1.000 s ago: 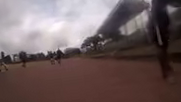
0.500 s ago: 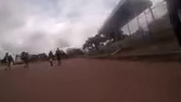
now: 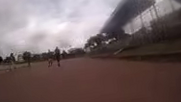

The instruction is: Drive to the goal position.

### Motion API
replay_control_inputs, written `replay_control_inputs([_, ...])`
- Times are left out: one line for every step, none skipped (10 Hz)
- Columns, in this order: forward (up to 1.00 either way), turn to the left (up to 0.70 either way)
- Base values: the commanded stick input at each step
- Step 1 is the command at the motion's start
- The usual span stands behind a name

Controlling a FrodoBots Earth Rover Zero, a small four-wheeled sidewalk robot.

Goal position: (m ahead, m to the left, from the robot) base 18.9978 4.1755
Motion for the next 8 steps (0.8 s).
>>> replay_control_inputs([1.0, 0.0])
replay_control_inputs([1.0, 0.0])
replay_control_inputs([1.0, 0.0])
replay_control_inputs([1.0, 0.0])
replay_control_inputs([1.0, 0.0])
replay_control_inputs([1.0, 0.0])
replay_control_inputs([1.0, 0.0])
replay_control_inputs([1.0, 0.0])
